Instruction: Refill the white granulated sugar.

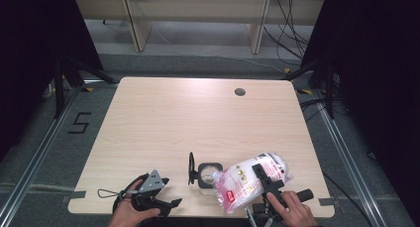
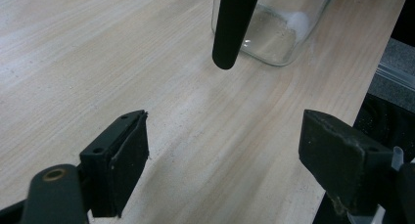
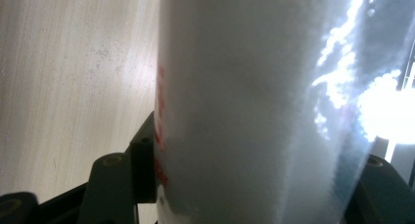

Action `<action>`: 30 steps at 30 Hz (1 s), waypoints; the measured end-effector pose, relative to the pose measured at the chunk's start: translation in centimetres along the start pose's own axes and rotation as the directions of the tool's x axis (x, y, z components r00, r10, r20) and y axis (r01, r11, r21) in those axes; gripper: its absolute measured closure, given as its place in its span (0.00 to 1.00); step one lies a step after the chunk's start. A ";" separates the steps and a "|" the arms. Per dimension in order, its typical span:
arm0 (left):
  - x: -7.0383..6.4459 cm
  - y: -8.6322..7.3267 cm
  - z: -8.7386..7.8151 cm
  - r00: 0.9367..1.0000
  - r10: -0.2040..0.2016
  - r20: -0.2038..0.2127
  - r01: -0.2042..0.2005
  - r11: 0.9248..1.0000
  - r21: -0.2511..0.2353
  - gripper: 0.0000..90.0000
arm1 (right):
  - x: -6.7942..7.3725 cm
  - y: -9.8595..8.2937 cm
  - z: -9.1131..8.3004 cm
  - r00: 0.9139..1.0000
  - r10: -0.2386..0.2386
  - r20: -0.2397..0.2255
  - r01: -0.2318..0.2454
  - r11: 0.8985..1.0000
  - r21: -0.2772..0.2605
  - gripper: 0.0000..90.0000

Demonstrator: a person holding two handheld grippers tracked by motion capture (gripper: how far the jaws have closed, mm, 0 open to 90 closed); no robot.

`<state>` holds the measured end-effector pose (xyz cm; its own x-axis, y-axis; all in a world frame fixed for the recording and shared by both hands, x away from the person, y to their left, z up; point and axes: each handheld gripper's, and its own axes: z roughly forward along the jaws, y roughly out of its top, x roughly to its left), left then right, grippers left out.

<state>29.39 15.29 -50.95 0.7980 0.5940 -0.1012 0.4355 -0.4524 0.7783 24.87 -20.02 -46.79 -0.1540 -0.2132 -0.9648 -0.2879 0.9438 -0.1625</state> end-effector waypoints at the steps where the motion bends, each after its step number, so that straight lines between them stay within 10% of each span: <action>1: 0.1 0.0 0.0 1.000 0.014 0.001 -0.014 1.000 0.000 0.20 | -0.1 0.0 0.1 1.000 -0.011 0.003 0.011 1.000 -0.011 0.46; 30: 0.0 0.0 0.1 1.000 -0.003 -0.004 0.003 1.000 0.006 0.21 | -0.6 0.1 0.0 0.996 -0.081 0.038 0.082 0.997 -0.007 0.46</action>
<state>29.42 15.19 -51.03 0.7951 0.5981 -0.1004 0.4401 -0.4551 0.7741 24.94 -19.82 -46.22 -0.0942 -0.2796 -0.9555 -0.3058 0.9215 -0.2395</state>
